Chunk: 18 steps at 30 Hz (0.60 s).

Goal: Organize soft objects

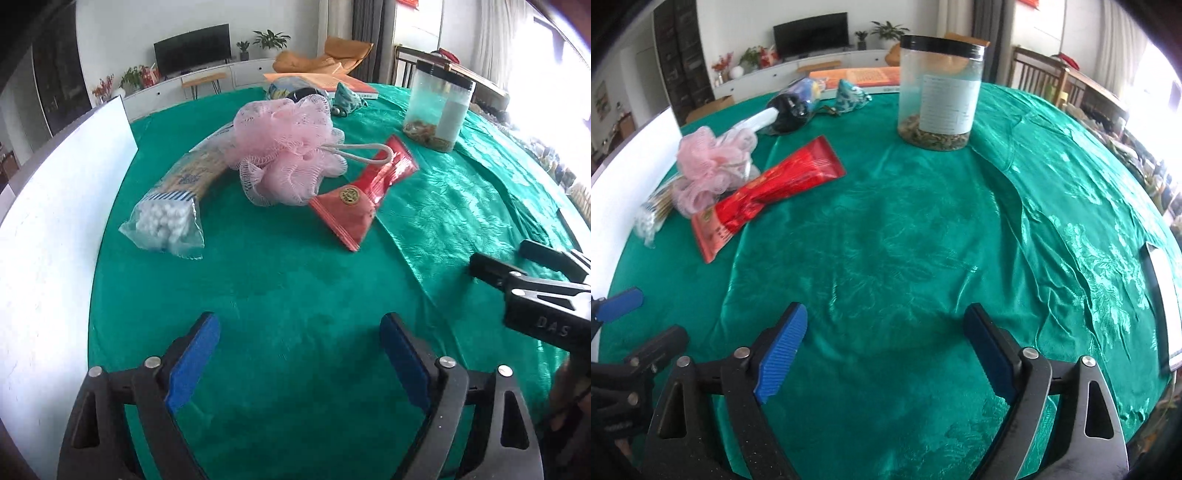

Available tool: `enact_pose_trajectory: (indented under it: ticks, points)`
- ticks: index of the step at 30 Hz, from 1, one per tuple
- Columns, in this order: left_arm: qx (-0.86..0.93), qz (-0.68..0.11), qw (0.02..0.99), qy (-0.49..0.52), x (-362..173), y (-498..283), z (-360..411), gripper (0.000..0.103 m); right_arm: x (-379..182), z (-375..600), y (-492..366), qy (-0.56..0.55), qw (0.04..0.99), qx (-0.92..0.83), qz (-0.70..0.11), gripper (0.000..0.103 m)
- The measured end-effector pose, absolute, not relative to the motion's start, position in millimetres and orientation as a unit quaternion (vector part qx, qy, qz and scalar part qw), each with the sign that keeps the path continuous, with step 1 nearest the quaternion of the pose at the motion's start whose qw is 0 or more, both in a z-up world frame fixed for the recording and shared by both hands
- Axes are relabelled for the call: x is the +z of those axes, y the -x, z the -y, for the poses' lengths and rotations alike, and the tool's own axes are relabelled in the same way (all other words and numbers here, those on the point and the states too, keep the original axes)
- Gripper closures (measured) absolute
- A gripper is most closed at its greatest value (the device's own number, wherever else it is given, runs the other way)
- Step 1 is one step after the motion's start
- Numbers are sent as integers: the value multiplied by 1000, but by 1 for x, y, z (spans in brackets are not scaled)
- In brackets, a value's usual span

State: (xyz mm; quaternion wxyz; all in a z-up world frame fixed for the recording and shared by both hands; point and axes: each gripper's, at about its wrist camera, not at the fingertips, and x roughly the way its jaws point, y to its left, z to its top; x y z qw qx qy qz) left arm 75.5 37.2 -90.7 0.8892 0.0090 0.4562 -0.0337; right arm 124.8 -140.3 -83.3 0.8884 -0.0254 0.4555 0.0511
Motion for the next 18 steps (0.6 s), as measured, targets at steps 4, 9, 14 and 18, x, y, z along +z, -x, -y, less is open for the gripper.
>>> enact_pose_trajectory:
  ticks: [4,9,14,18]
  points:
    - [-40,-461,886,-14,-97,-83,-33,0,-81,140,-124,25,890,49,-452,12]
    - [-43,-462,886,-14,-99,-85,-33,0,-81,138,-121,23,895,49,-442,8]
    - [-39,-471,881,-30,-97,-91,-32,0,-81,138,-120,23,896,49,-441,8]
    - [-39,-466,884,-12,-99,-97,-37,0,-81,138,-120,23,896,49,-441,8]
